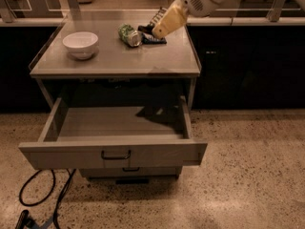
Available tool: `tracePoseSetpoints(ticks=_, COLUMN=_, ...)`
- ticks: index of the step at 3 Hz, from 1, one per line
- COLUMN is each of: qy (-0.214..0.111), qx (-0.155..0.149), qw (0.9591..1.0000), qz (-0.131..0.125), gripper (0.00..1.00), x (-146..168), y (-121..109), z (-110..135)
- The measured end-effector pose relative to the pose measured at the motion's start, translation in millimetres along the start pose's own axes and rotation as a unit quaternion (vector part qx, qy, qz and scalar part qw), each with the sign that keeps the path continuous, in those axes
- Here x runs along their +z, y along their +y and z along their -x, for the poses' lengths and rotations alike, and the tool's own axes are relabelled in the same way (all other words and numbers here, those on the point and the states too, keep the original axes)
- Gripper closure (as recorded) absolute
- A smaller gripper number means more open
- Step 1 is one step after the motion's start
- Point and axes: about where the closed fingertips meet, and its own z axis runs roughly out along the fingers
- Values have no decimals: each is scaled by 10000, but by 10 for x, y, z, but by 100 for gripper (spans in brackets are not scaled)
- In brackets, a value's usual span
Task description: Place rxbar chocolate into top drawer
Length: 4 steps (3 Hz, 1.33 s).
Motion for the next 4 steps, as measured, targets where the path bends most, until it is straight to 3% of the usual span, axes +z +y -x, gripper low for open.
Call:
tracePoseSetpoints(ticks=1, qy=-557, qx=173, qw=9964, qz=621, gripper=100, x=500, y=526, z=-466)
tracePoseSetpoints(ticks=2, qy=-859, qx=281, qw=9930, qz=754, gripper=100, x=593, y=769, z=-616)
tracePoseSetpoints(ticks=3, qy=-860, qx=279, qw=9931, qz=753, gripper=100, x=591, y=771, z=-613)
tracePoseSetpoints(ticks=4, qy=-778, qx=506, qw=9920, qz=851, gripper=100, x=725, y=835, z=-813)
